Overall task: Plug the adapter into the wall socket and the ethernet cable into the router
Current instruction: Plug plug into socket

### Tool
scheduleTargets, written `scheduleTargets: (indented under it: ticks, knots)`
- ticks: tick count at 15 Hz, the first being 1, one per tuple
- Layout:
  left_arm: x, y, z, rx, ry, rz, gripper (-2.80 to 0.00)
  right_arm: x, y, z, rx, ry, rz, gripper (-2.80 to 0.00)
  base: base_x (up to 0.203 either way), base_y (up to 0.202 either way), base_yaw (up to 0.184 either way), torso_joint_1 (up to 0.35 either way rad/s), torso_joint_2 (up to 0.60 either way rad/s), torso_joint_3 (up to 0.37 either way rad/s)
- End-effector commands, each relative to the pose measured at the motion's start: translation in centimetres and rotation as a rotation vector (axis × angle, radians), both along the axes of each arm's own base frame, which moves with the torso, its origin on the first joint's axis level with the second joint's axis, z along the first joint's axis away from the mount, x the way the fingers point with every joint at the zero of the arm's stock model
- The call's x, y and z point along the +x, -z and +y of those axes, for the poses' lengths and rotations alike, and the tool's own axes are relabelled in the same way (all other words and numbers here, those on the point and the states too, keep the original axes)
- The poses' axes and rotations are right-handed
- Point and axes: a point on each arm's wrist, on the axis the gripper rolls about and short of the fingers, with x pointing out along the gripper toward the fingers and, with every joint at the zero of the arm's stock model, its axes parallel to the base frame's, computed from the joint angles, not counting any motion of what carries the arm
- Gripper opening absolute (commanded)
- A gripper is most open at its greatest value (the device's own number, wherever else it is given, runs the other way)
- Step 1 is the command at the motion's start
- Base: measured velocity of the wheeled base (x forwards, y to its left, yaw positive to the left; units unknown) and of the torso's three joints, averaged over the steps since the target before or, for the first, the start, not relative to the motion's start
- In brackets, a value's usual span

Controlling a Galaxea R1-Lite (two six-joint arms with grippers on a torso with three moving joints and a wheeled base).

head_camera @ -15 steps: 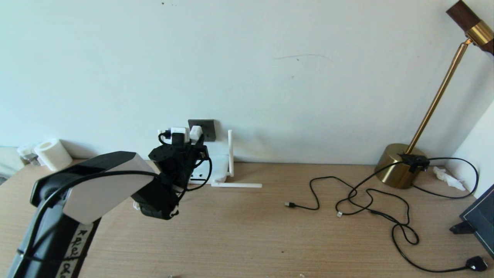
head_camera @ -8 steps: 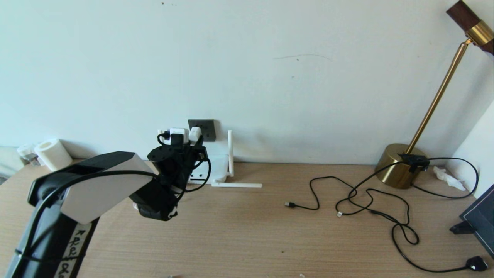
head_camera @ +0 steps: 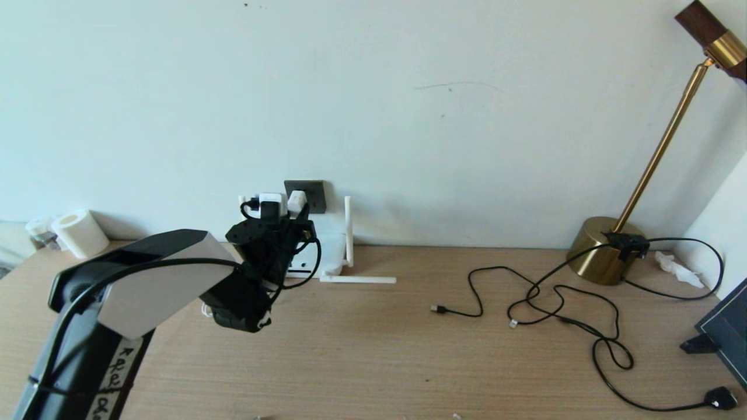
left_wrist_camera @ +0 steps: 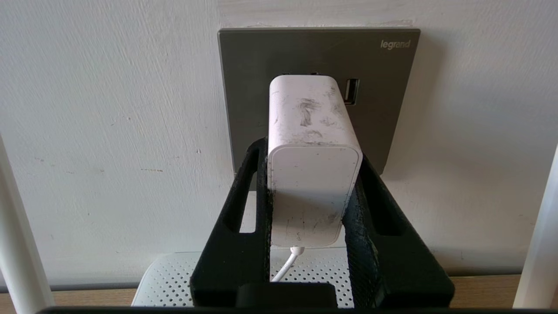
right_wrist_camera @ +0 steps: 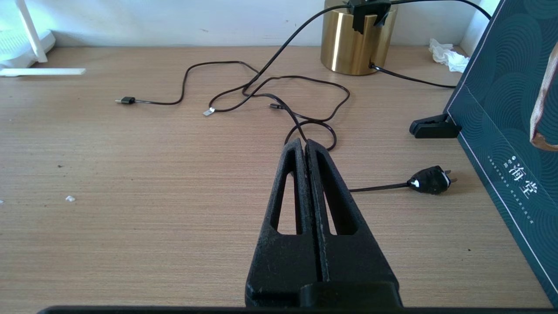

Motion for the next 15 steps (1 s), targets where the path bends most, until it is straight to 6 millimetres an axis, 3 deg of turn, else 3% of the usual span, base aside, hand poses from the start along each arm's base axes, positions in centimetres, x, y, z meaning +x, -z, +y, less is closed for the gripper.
scheduleTargets:
  ticks: [1, 15]
  knots:
    - [0.03, 0.08, 0.06, -0.001, -0.002, -0.005, -2.80, 0.00, -0.01, 0.00, 0.000, 0.000, -0.001, -2.80, 0.000, 0.000, 0.000, 0.000, 0.00, 0.000]
    - [0.36, -0.16, 0.33, -0.004, -0.007, -0.020, -2.80, 0.00, -0.01, 0.00, 0.000, 0.000, -0.001, -2.80, 0.000, 0.000, 0.000, 0.000, 0.00, 0.000]
